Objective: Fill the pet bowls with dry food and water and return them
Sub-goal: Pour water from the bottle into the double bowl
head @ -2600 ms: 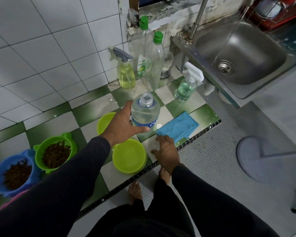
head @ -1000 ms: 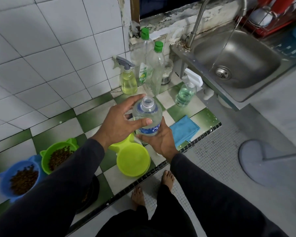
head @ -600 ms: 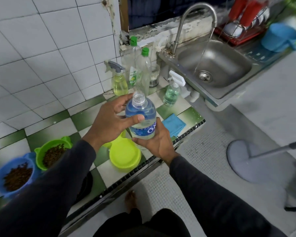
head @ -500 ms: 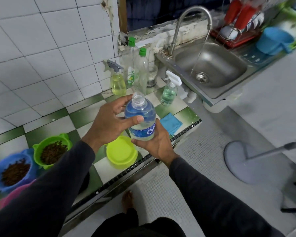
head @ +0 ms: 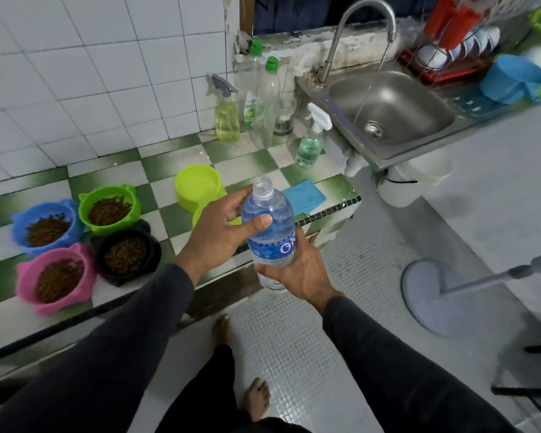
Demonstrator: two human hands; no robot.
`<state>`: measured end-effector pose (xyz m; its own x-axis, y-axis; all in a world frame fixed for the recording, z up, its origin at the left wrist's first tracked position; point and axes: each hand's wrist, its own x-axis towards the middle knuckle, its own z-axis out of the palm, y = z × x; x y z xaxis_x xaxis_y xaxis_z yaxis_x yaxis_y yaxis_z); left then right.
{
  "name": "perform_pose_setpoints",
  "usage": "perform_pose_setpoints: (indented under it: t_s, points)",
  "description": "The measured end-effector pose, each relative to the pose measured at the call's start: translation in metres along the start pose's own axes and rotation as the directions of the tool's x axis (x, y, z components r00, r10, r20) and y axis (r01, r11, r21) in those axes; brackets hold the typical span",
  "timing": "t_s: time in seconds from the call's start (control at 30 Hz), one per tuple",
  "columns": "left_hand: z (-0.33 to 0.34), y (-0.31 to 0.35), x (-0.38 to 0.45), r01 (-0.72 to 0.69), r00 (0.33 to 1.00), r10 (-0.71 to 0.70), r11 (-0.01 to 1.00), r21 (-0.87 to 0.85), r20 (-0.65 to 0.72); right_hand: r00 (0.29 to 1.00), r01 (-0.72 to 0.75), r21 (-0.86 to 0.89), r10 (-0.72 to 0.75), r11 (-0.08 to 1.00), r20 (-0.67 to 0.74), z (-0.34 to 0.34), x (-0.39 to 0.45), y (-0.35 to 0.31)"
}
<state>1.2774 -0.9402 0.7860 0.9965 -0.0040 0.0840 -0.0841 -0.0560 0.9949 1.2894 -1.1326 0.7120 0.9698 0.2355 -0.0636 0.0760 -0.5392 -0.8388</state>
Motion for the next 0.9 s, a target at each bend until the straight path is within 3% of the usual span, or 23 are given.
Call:
perform_pose_setpoints:
  t_s: [0.4,0.9]
  points:
    - [0.020,-0.048,-0.051,0.152,0.985,-0.163,0.971,-0.185,-0.048,0.991,-0.072,-0.066,0.079,0.995,0.110,0.004,-0.051,0.037]
    - [0.005,-0.087,-0.041,0.231,0.957,-0.272,0.926,-0.298,-0.104,0.970,-0.133,-0.086,0.148,0.987,0.193,0.036,-0.024,0.056]
